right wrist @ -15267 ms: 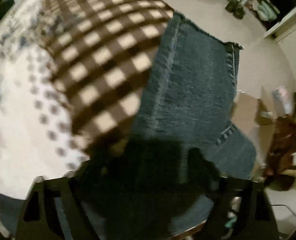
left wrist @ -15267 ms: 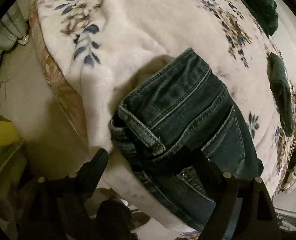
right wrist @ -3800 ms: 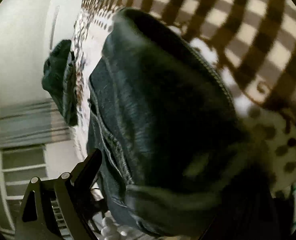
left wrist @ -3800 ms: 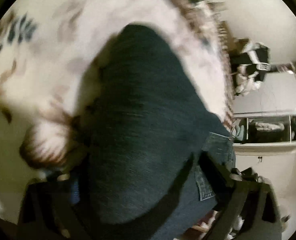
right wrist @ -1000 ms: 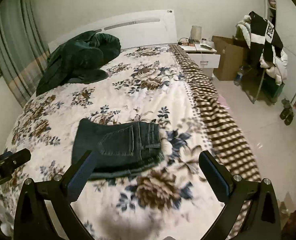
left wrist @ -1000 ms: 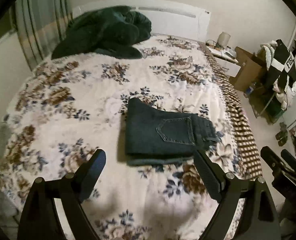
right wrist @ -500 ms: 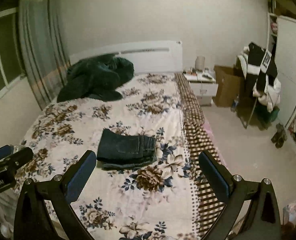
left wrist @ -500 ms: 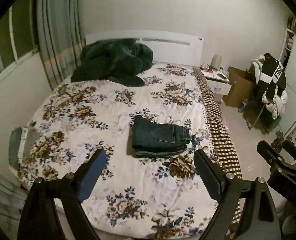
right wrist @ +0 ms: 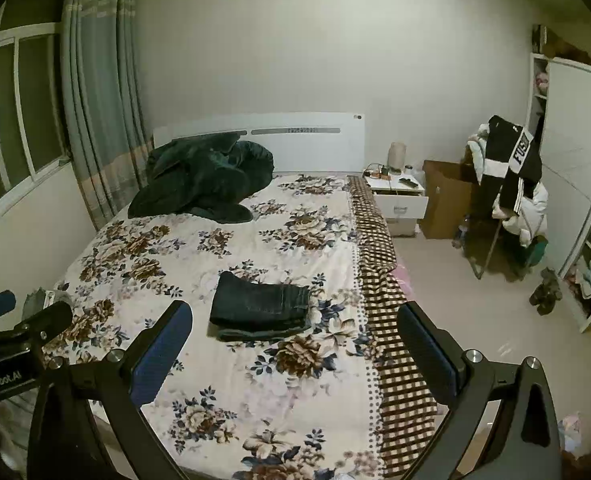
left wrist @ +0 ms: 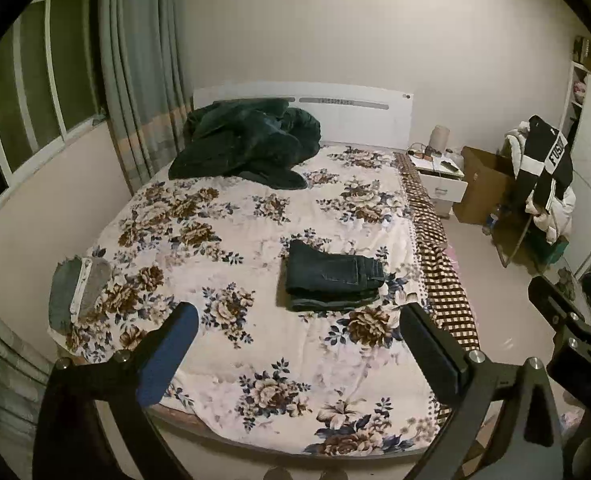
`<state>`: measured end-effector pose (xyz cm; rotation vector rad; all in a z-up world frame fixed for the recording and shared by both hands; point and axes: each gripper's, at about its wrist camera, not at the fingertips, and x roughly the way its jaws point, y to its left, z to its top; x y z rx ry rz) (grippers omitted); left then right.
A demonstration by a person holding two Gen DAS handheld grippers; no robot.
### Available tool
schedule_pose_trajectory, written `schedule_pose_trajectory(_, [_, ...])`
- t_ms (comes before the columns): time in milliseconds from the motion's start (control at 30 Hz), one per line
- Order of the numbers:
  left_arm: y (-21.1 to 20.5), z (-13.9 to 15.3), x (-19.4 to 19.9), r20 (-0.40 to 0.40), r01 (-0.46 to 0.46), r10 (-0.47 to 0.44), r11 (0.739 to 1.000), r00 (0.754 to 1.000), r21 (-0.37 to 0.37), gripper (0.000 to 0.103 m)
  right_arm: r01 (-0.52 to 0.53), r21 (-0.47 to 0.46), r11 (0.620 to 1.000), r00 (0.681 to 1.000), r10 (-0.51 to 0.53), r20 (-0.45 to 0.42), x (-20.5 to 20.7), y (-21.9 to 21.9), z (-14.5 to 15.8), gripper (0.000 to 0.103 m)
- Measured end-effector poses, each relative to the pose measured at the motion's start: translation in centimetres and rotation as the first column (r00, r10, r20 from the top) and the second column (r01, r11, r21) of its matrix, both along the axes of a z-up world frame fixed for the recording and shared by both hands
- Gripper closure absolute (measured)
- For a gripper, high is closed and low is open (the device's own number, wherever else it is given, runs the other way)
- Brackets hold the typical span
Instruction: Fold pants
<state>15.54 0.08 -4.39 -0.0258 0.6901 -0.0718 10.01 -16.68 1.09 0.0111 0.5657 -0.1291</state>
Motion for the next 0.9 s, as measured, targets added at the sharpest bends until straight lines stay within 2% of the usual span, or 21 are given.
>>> schedule_pose_trajectory(333, [0.9, 0.4, -1.5, 0.04, -0.014, 0.014, 1.0, 0.999, 0.001, 0.0, 0.0, -0.011, 1.0, 1.0, 0.0, 0.01, -2.1, 1.7, 1.9, 0.0])
schedule_pose_trajectory(900, [0.6, 0.9, -3.0, 0.048, -0.011, 0.011, 1.0, 0.999, 0.008, 0.0, -0.001, 0.011, 1.0, 1.0, 0.002, -0.024, -1.7, 1.3, 0.9, 0.0])
